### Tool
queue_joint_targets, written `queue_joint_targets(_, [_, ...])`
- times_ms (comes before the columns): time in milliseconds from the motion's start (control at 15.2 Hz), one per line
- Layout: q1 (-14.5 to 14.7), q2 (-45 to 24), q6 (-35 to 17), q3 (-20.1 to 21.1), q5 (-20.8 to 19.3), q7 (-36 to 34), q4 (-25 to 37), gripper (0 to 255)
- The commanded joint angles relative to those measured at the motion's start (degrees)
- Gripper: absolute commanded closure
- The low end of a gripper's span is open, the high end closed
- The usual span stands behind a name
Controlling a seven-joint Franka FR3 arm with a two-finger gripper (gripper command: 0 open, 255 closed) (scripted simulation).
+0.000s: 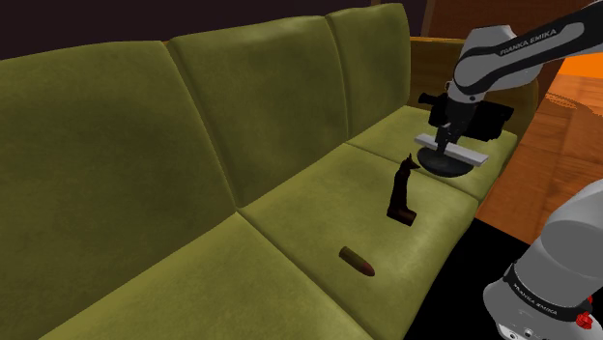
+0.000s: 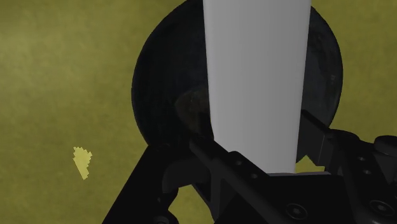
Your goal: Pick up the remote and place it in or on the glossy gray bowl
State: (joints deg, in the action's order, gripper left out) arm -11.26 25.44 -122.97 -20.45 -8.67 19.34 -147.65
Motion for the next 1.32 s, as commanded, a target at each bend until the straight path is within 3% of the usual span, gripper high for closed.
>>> queue_joint_targets(0, [0.0,-0.8,-1.9,-0.3,-0.1,0.2,-1.1,255])
queue_joint_targets(660, [0.1,-1.9,-4.1,-0.7,0.0,0.3,-2.2,255])
queue_joint_targets(726, [0.1,-1.9,-4.1,-0.7,0.0,0.3,-2.2,0])
queue_joint_targets(1056, [0.1,-1.9,-4.1,-0.7,0.0,0.3,-2.2,0])
queue_joint_targets(1254, [-0.1,1.3,2.6,0.3,-0.1,0.0,1.4,0])
